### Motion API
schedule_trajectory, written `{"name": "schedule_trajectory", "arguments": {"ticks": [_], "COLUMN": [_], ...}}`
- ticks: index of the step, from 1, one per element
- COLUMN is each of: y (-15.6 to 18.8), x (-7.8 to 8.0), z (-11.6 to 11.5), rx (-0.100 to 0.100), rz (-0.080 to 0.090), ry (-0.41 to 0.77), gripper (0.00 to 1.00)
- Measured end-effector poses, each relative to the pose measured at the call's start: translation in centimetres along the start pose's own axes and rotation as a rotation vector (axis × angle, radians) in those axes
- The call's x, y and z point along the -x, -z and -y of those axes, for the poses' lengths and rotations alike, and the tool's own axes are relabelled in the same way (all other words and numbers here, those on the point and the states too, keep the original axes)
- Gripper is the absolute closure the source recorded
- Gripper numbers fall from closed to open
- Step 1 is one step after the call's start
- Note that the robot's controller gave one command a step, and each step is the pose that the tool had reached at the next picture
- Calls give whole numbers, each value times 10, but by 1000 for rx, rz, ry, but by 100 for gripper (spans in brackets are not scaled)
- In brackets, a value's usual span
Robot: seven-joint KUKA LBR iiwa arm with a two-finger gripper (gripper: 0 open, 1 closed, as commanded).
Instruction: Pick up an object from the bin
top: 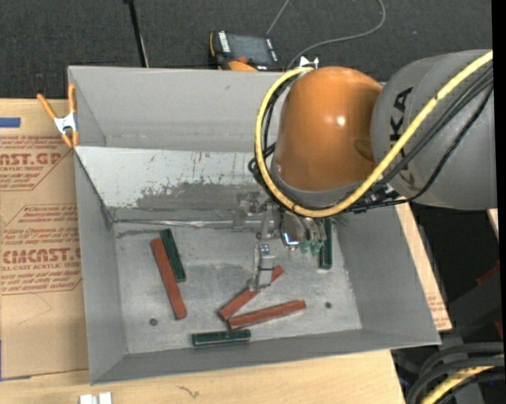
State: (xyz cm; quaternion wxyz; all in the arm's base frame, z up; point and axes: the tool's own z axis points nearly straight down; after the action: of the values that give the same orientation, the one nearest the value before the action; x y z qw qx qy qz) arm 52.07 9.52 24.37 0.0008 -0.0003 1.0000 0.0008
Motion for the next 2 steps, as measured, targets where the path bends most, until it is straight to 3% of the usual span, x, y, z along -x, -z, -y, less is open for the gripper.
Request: {"name": "schedule_trajectory", "arguments": {"ticks": [1, 2], "y": [-178, -171], "x": [-6, -3], "z": [30, 30], "rx": [-2, -1], "rz": [-9, -4], "ry": [92, 91], "gripper": [0, 100]}}
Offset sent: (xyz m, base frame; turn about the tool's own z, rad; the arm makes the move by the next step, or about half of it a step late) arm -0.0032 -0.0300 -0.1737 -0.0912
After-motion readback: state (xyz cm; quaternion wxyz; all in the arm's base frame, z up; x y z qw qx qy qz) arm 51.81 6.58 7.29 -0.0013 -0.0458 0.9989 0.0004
